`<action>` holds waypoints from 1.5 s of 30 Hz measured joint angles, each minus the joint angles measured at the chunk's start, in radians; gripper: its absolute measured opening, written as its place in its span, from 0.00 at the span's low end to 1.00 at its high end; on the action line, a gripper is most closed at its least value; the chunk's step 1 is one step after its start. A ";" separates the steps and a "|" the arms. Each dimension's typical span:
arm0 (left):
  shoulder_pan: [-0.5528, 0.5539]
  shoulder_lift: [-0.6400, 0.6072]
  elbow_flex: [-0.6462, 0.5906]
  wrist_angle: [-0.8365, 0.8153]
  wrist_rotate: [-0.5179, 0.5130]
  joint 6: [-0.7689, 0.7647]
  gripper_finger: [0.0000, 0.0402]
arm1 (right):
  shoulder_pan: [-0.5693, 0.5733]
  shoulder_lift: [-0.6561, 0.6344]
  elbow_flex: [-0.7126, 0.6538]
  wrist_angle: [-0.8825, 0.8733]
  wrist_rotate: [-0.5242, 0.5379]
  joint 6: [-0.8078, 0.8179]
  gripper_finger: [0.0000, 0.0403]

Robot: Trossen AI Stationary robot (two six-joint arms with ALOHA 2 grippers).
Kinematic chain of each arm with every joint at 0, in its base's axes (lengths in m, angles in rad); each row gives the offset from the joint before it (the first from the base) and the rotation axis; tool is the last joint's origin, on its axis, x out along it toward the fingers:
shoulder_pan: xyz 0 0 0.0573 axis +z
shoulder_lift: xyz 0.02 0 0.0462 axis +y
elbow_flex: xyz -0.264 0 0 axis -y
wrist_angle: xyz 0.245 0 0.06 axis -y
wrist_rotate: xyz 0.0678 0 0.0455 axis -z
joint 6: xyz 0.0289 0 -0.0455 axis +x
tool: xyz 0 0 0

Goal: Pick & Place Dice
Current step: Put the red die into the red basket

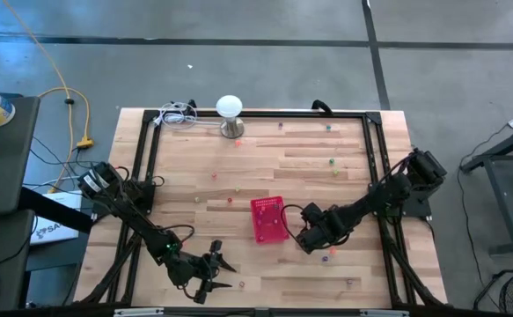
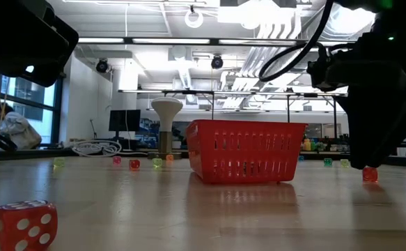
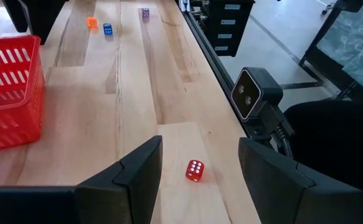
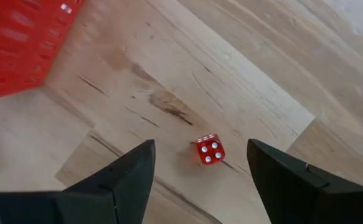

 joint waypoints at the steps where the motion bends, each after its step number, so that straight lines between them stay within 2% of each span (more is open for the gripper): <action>1: 0.000 0.000 0.000 0.000 0.000 0.000 0.51 | 0.000 0.000 0.000 0.001 0.004 0.003 0.59; 11: 0.000 0.000 0.000 0.000 0.000 0.000 0.51 | 0.000 0.000 -0.004 -0.001 0.007 0.032 0.51; 26: 0.000 0.000 0.000 0.000 0.003 0.000 0.51 | 0.001 -0.001 -0.079 0.079 0.005 0.081 0.47; 32: 0.002 0.000 0.000 0.000 0.003 0.000 0.51 | 0.000 -0.001 -0.079 0.077 0.005 0.075 0.37; 45: 0.002 0.000 0.000 0.000 0.003 0.000 0.51 | 0.001 0.000 -0.079 0.085 0.015 0.041 0.10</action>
